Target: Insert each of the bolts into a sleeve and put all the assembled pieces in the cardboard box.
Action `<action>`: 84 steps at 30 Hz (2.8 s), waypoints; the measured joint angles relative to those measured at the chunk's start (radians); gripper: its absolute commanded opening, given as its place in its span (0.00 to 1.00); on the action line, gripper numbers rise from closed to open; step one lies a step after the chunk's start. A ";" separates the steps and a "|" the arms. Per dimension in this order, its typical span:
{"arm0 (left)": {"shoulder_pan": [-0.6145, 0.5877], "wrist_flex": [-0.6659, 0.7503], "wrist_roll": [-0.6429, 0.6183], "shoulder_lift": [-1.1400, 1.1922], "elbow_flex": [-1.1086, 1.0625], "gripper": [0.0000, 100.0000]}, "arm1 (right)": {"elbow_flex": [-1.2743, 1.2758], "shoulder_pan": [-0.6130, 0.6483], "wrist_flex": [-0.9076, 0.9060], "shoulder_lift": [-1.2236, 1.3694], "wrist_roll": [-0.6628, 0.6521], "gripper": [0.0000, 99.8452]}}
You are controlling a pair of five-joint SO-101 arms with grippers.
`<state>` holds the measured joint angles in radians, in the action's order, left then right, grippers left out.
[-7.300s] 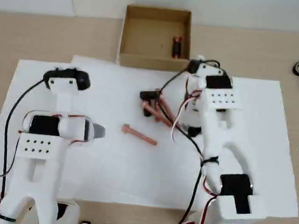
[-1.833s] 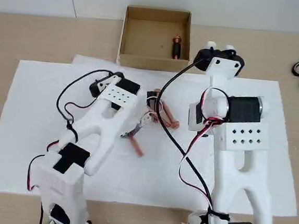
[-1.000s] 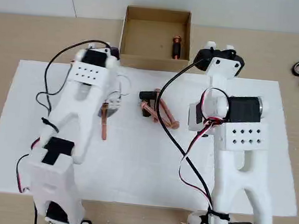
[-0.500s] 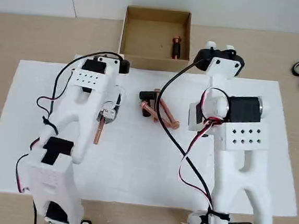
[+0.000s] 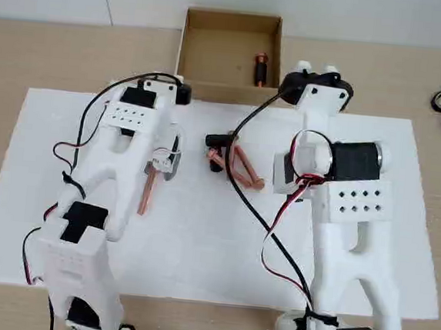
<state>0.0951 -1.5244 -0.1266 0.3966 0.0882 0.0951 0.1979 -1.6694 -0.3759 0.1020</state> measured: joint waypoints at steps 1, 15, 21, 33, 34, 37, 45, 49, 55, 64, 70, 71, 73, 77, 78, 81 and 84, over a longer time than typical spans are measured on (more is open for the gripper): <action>0.000 0.009 0.000 0.000 -0.006 0.13 | 0.000 0.000 0.000 0.000 0.000 0.00; -0.034 0.035 0.000 0.000 -0.060 0.13 | 0.000 0.003 0.000 0.000 0.000 0.00; -0.035 0.100 0.000 -0.002 -0.117 0.13 | 0.000 0.003 0.000 0.000 0.000 0.00; -0.034 0.112 0.005 -0.003 -0.124 0.05 | 0.000 0.005 0.000 0.000 0.000 0.00; -0.031 0.112 0.003 -0.003 -0.124 0.03 | 0.000 0.005 0.000 0.000 0.000 0.00; -0.028 0.117 0.005 -0.003 -0.124 0.00 | 0.000 0.005 0.000 0.000 0.000 0.00; -0.029 0.107 0.005 -0.003 -0.123 0.01 | 0.000 0.005 0.000 0.000 0.000 0.00; -0.038 0.008 0.002 0.000 -0.048 0.01 | 0.000 0.005 0.000 0.000 0.000 0.00; -0.038 -0.189 0.000 0.000 0.265 0.01 | -0.046 0.003 0.000 -0.005 0.000 0.00; -0.025 -0.212 0.002 -0.219 0.384 0.01 | -0.052 0.002 0.000 -0.321 0.066 0.00; 0.017 -0.215 0.000 -0.496 0.235 0.01 | 0.181 0.008 0.063 -0.635 0.072 0.00; 0.028 -0.215 0.000 -0.526 0.199 0.01 | 0.245 0.006 0.098 -0.680 0.072 0.00; 0.054 -0.215 0.000 -0.574 0.129 0.01 | 0.385 0.006 0.190 -0.773 0.072 0.00; 0.089 -0.212 -0.046 -0.624 0.003 0.01 | 0.692 0.008 0.466 -0.980 0.072 0.00; 0.092 -0.204 -0.074 -0.628 -0.015 0.01 | 0.775 0.008 0.543 -1.031 0.072 0.00; 0.092 -0.175 -0.133 -0.631 -0.054 0.01 | 1.014 0.006 0.779 -1.168 0.072 0.00; 0.092 -0.137 -0.147 -0.631 -0.068 0.01 | 1.217 0.006 0.957 -1.270 0.034 0.00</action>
<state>0.1872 -1.6609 -0.2739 -0.2340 0.0207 1.3119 0.2041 -0.7119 -1.6464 0.1358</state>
